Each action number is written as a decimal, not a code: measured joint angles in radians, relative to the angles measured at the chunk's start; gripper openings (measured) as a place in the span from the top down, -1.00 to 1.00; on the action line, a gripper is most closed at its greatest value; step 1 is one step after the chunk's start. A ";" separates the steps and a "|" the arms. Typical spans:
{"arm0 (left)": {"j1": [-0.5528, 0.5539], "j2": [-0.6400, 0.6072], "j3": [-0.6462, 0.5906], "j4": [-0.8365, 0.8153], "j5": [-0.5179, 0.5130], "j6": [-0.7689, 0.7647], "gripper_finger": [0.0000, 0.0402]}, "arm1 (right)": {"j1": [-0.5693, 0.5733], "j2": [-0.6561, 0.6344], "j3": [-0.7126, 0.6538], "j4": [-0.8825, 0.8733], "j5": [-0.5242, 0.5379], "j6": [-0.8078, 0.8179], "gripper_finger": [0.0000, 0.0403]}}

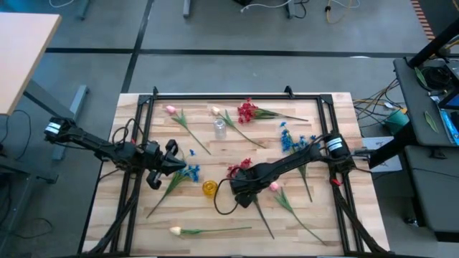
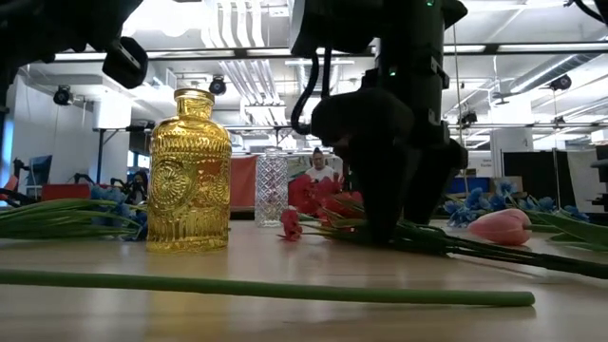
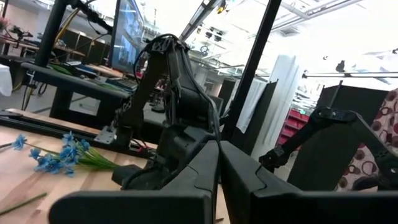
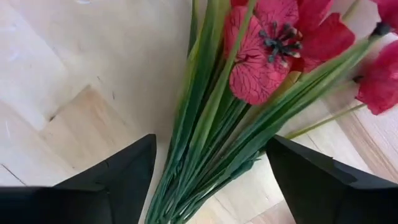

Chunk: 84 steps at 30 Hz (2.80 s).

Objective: Sort flowers into vase by color
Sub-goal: Put the bottom red flowers into the transparent vase

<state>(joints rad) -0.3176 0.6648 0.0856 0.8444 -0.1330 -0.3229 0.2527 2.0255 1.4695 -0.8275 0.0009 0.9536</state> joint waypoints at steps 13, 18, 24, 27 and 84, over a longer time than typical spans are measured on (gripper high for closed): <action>0.000 0.005 0.000 0.000 -0.016 0.000 1.00 | -0.001 0.004 -0.001 0.007 0.053 0.061 0.50; 0.000 0.006 0.000 0.000 -0.016 -0.001 1.00 | -0.001 -0.010 -0.003 0.008 0.053 0.065 0.81; 0.000 0.010 0.000 0.000 -0.016 -0.012 1.00 | -0.002 -0.111 -0.004 -0.006 0.052 -0.018 0.92; 0.000 0.018 0.000 -0.001 -0.022 -0.040 1.00 | -0.008 -0.204 -0.004 0.004 0.066 -0.127 0.89; -0.240 0.556 0.949 -1.962 -0.216 -0.926 1.00 | -0.606 -0.414 -0.395 1.665 -0.141 -1.006 0.74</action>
<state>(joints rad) -0.5575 1.2205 1.0351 -1.1175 -0.3491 -1.2484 -0.3534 1.6118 1.0740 0.8371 -0.1400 -0.0525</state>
